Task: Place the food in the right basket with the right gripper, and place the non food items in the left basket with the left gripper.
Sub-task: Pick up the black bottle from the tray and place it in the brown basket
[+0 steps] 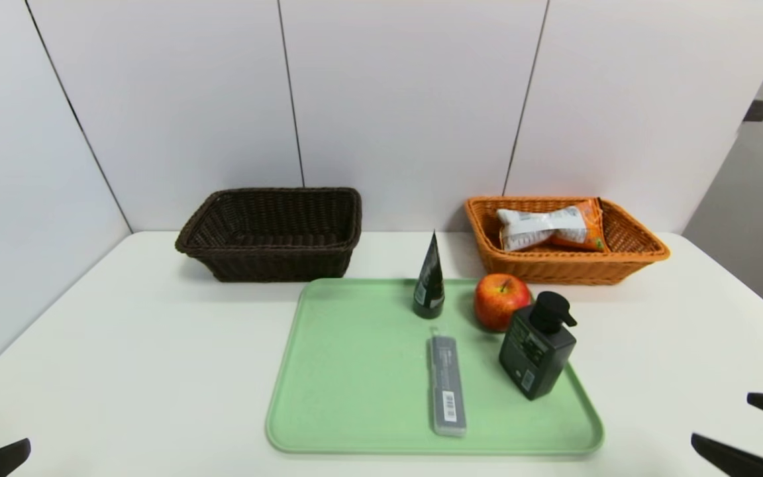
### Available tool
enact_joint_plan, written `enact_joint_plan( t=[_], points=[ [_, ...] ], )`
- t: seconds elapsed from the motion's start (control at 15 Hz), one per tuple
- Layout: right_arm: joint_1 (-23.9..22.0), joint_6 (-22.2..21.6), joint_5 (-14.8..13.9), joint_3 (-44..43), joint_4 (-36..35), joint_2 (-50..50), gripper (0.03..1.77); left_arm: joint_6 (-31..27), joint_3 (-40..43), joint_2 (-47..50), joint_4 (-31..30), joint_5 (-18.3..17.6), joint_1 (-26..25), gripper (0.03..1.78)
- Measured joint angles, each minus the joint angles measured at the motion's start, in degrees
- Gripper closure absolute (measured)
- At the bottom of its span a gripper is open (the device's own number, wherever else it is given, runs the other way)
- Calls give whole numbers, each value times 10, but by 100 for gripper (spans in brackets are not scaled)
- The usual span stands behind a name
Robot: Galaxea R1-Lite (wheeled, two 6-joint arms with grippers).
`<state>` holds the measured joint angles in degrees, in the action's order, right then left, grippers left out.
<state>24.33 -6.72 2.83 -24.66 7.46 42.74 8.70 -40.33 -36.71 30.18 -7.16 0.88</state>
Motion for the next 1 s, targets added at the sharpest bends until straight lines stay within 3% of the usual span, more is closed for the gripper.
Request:
enact_joint_plan(
  t=[0.13, 0.33, 0.67, 1.0],
  points=[
    [5, 22, 26, 53, -20, -40, 11, 0, 0, 1, 0, 0, 0, 12],
    [8, 51, 47, 126, -108, -58, 11, -1, 1, 3, 1, 1, 0, 12],
    [11, 69, 48, 165, -223, -7, 10, -2, 7, 3, 0, 1, 0, 12],
    [11, 73, 48, 168, -359, 119, 10, -3, 12, 2, -2, 0, 0, 12]
  ],
)
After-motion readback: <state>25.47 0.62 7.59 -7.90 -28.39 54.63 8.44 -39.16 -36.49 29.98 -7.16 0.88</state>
